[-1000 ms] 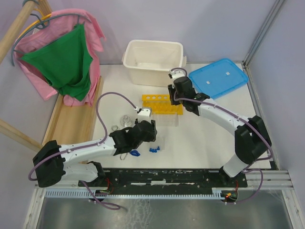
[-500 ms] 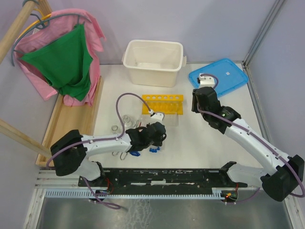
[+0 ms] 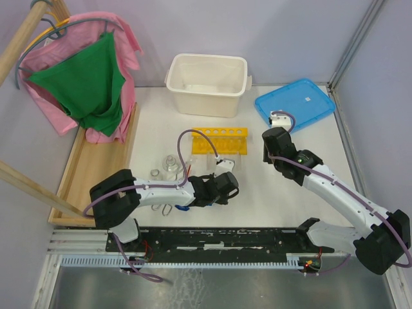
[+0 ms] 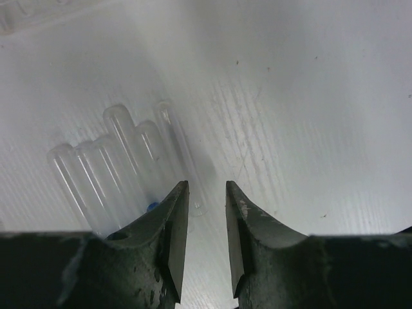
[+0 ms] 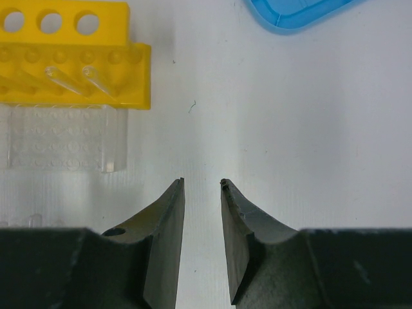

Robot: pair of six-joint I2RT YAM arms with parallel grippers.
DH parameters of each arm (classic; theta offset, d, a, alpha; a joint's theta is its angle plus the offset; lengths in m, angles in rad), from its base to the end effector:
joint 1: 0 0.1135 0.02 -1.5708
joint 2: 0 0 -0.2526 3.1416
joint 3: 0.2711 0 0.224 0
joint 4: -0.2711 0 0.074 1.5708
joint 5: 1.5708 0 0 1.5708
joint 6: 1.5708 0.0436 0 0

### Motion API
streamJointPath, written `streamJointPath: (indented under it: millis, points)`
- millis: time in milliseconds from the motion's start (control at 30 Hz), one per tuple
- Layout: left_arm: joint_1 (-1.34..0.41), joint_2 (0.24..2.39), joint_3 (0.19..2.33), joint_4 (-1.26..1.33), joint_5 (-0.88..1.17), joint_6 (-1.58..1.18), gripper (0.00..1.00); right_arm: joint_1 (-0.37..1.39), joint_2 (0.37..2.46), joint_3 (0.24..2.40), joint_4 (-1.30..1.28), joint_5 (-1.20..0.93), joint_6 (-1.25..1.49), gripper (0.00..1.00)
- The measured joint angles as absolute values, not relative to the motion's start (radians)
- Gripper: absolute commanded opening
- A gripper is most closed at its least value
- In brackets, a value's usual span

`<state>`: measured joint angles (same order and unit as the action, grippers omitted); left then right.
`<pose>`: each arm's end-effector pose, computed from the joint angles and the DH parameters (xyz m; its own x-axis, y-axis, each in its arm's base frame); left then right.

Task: Organize the chemistry lab equipment
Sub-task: Insert the test tube into the slot of the test tube rack.

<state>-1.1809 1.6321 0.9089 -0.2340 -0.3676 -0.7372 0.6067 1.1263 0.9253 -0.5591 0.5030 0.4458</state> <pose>0.1297 -0.2743 0.1740 -0.7574 0.1928 -0.6238 0.3719 0.9126 -0.1695 0.1896 0.1060 0.2799 -0.6023 0.0418 -0.7971 0.0523 0.9985 0.0128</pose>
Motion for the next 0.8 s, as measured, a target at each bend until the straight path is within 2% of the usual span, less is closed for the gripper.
streamJointPath:
  millis: [400,667,800]
  points:
    - [-1.185,1.706,0.942,-0.294,-0.392,-0.748,0.33,0.607,1.126,0.913,-0.554,0.502,0.449,0.37]
    - [-1.187,1.725,0.959,-0.297,-0.401,-0.748,0.05,0.607,1.129,0.912,-0.554,0.495,0.449,0.37]
    - [-1.189,1.725,0.960,-0.295,-0.401,-0.747,0.03,0.607,1.143,0.912,-0.558,0.470,0.449,0.38]
